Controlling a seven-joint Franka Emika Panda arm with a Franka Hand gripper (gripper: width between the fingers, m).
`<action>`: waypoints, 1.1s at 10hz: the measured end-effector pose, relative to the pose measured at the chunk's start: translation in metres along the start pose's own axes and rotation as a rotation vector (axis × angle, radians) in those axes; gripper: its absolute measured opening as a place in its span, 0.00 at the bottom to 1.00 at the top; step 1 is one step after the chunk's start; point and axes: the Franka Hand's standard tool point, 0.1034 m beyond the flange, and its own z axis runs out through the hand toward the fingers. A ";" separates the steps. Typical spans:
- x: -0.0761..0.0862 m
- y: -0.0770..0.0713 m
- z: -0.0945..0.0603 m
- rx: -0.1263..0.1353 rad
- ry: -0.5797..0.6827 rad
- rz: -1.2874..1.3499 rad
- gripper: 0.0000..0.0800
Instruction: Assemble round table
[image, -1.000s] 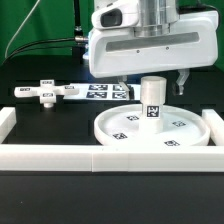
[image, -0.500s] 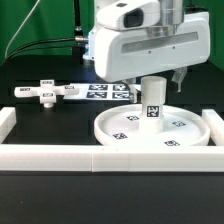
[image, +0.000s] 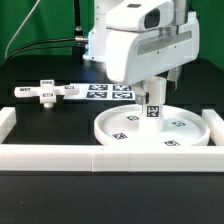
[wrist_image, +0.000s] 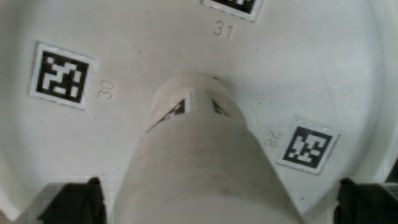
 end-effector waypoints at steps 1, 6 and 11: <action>0.000 0.000 0.000 -0.005 -0.006 -0.084 0.81; -0.004 0.004 0.000 -0.013 -0.023 -0.378 0.81; -0.006 0.006 0.000 -0.016 -0.032 -0.479 0.51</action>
Offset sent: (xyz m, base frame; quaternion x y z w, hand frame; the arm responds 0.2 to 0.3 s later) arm 0.0013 -0.0005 -0.0003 0.0014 -0.0080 -0.1905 0.9817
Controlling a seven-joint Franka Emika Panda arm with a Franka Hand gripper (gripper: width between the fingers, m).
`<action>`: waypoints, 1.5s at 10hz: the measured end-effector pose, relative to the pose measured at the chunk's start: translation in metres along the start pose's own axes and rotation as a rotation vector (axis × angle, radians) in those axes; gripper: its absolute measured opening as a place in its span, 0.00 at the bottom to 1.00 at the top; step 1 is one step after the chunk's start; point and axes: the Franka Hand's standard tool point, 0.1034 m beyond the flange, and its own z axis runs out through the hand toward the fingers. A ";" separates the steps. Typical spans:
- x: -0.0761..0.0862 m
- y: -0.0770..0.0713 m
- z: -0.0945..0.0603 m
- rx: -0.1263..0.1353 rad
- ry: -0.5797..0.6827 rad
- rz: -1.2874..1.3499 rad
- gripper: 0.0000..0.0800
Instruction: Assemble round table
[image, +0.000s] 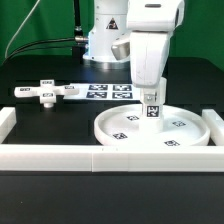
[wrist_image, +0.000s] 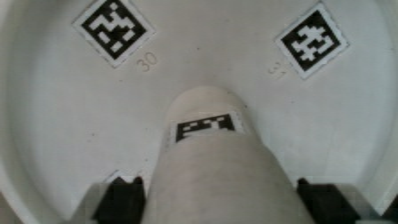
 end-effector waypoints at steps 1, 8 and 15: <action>0.000 0.000 0.000 0.000 0.000 0.014 0.51; 0.002 -0.001 0.000 0.003 0.001 0.465 0.51; 0.001 0.000 0.000 0.028 0.036 1.190 0.51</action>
Offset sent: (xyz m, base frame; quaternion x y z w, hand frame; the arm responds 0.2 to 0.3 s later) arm -0.0006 0.0026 -0.0025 0.0201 -0.0024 0.2115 0.9772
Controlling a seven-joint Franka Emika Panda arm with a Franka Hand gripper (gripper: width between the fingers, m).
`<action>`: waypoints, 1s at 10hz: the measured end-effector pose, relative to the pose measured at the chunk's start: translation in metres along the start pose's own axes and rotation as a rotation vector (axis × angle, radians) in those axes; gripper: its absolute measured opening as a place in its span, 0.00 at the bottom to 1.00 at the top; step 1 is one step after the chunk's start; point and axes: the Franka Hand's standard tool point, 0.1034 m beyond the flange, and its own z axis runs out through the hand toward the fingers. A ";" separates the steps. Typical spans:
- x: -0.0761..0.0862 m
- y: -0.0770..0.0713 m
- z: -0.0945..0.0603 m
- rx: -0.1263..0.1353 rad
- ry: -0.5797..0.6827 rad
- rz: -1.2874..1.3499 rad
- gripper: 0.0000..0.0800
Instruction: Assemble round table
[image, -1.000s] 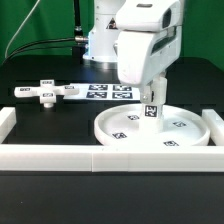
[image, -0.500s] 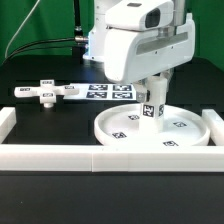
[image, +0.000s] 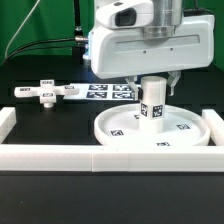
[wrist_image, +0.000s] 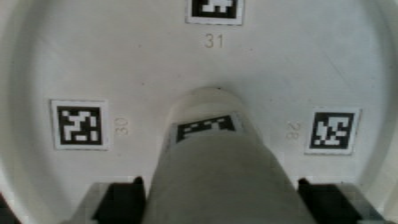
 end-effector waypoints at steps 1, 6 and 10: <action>0.000 0.000 0.000 0.001 0.003 0.083 0.51; 0.002 -0.001 0.000 0.017 0.010 0.467 0.51; 0.000 0.002 -0.008 0.004 0.040 0.237 0.80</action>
Offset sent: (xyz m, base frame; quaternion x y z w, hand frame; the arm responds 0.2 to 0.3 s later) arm -0.0034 0.0013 -0.0048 -0.0080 -0.0190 0.1664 0.9858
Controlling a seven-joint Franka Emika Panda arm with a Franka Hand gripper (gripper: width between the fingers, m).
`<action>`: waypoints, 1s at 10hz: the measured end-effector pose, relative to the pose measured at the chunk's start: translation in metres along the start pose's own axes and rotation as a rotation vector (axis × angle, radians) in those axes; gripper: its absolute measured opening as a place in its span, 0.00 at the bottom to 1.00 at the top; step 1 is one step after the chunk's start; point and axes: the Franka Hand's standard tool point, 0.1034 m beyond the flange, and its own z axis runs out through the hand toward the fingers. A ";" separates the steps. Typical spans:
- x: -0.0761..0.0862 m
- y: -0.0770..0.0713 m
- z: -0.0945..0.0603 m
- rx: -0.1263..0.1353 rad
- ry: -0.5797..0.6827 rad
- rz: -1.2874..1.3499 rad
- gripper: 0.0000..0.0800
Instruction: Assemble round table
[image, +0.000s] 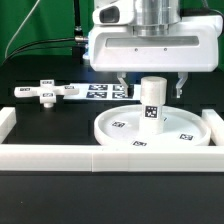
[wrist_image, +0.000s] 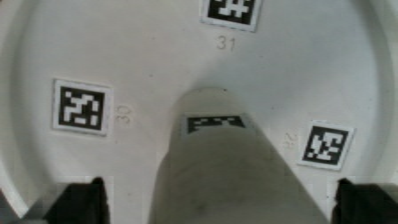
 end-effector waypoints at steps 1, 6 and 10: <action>-0.003 0.005 -0.005 -0.001 -0.010 -0.098 0.81; -0.004 0.018 -0.018 0.002 -0.015 -0.176 0.81; -0.007 0.033 -0.017 -0.005 -0.010 -0.338 0.81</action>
Offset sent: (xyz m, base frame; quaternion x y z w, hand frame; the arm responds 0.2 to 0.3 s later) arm 0.0000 0.0000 0.0000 0.0000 0.0000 0.0000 1.0000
